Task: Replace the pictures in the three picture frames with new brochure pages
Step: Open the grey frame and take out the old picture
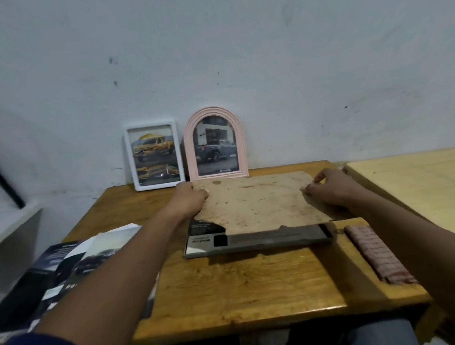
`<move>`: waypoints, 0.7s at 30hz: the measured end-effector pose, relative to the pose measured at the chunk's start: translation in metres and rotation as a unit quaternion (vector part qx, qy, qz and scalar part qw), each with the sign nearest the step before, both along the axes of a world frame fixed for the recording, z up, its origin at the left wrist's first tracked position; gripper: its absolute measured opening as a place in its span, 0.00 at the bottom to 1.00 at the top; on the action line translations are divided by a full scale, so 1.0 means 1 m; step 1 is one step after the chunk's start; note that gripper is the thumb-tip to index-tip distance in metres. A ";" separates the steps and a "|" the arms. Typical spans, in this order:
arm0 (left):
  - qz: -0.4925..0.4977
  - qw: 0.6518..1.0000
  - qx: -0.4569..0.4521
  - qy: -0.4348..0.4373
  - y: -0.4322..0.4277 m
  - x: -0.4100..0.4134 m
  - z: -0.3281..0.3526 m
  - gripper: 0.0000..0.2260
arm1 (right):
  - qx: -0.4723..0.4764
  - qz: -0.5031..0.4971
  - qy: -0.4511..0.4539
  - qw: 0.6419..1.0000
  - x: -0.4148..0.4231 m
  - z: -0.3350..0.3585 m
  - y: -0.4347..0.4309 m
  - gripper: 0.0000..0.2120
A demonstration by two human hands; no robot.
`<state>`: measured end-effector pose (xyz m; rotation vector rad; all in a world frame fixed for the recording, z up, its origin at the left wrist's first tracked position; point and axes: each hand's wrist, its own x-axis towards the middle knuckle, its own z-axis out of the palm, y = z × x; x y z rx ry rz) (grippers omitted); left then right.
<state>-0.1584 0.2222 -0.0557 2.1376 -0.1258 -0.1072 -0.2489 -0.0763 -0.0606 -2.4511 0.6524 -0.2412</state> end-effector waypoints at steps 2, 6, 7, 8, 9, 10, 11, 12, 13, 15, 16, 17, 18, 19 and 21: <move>0.011 0.998 0.046 -0.028 0.009 -0.020 -0.003 0.18 | -0.016 0.006 0.000 1.000 -0.012 0.000 0.012 0.22; 0.008 0.993 0.107 -0.054 0.024 -0.058 -0.017 0.19 | -0.069 0.015 0.028 0.997 -0.048 -0.002 0.031 0.21; 0.003 0.991 0.122 -0.056 0.028 -0.069 -0.020 0.19 | -0.083 0.014 0.038 0.996 -0.059 -0.003 0.036 0.21; -0.004 0.990 0.132 -0.058 0.031 -0.078 -0.023 0.19 | -0.093 0.011 0.043 0.995 -0.070 -0.006 0.040 0.21; -0.009 0.989 0.138 -0.059 0.034 -0.088 -0.025 0.19 | -0.102 0.010 0.047 0.994 -0.080 -0.009 0.043 0.20; -0.013 0.987 0.149 -0.060 0.036 -0.100 -0.026 0.19 | -0.110 0.010 0.049 0.993 -0.089 -0.013 0.045 0.20; -0.017 0.985 0.160 -0.059 0.039 -0.110 -0.028 0.19 | -0.117 0.012 0.054 0.992 -0.099 -0.017 0.046 0.21; -0.021 0.983 0.172 -0.059 0.041 -0.119 -0.029 0.19 | -0.122 0.012 0.059 0.991 -0.108 -0.020 0.047 0.21; -0.023 0.982 0.181 -0.057 0.044 -0.126 -0.031 0.18 | -0.127 0.012 0.064 0.990 -0.118 -0.023 0.047 0.22; -0.033 0.979 0.191 -0.058 0.049 -0.137 -0.036 0.16 | -0.143 0.014 0.069 0.987 -0.136 -0.028 0.048 0.23; -0.037 0.978 0.197 -0.059 0.051 -0.142 -0.039 0.15 | -0.150 0.016 0.073 0.986 -0.144 -0.030 0.049 0.24; -0.039 0.976 0.208 -0.057 0.052 -0.147 -0.042 0.15 | -0.155 0.019 0.081 0.984 -0.151 -0.032 0.050 0.24; -0.045 0.972 0.225 -0.055 0.053 -0.151 -0.045 0.15 | -0.163 0.022 0.088 0.982 -0.156 -0.034 0.052 0.24; -0.049 0.967 0.243 -0.054 0.052 -0.154 -0.048 0.16 | -0.173 0.024 0.090 0.981 -0.160 -0.037 0.053 0.25; -0.051 0.963 0.261 -0.055 0.051 -0.159 -0.053 0.19 | -0.184 0.024 0.084 0.979 -0.162 -0.040 0.056 0.25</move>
